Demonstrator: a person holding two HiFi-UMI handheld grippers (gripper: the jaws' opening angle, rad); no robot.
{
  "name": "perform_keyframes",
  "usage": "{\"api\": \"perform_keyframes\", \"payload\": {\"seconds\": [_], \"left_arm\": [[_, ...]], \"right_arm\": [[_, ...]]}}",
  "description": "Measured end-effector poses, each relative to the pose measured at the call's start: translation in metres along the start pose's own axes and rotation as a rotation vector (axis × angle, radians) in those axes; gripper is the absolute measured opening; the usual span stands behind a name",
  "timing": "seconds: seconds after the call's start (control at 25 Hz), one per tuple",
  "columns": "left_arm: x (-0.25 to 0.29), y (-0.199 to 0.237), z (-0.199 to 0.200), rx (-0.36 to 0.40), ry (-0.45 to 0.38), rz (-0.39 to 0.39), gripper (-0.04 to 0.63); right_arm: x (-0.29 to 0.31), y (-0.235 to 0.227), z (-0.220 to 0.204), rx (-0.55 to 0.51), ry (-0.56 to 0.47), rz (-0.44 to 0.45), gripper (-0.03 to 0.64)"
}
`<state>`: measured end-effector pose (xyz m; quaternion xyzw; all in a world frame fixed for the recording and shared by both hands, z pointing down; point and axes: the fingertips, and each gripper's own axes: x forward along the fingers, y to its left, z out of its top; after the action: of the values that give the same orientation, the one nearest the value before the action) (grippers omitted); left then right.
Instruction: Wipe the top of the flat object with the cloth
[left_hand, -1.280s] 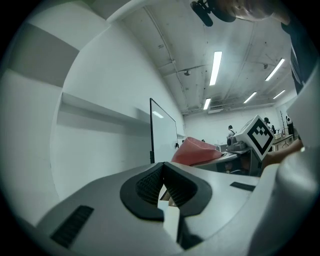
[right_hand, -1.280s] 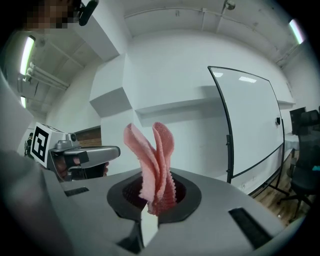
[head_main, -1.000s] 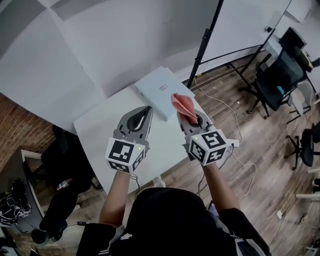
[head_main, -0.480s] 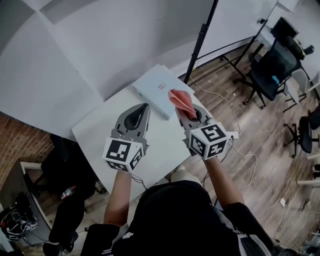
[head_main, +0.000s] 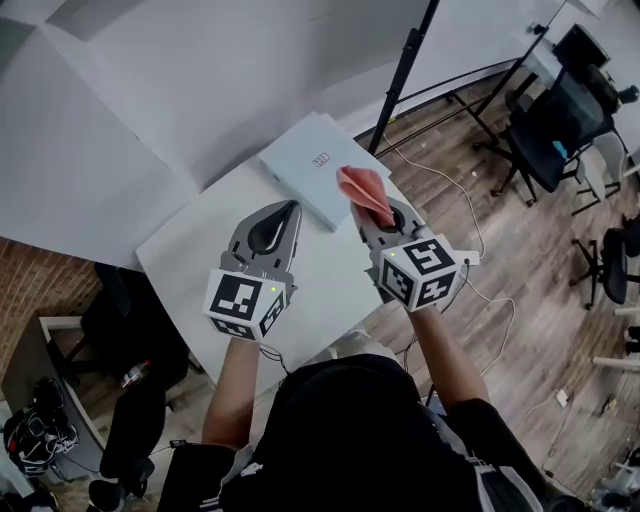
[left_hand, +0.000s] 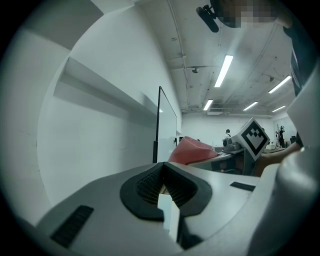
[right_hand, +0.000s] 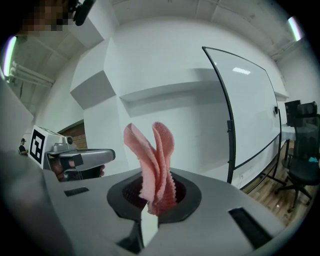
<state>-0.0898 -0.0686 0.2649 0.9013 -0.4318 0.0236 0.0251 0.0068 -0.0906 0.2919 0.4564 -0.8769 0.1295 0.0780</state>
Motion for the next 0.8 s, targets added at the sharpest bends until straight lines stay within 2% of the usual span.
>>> {"api": "perform_keyframes", "payload": {"seconds": [0.48,0.8], "left_arm": [[0.06,0.019,-0.051,-0.056,0.098,0.012,0.012],[0.096,0.047,-0.084,-0.084,0.143,0.024,0.012]], "right_arm": [[0.042,-0.06,-0.02,0.046,0.057,0.0,0.048],[0.082,-0.098,-0.041,0.07,0.107,-0.003,0.048]]}}
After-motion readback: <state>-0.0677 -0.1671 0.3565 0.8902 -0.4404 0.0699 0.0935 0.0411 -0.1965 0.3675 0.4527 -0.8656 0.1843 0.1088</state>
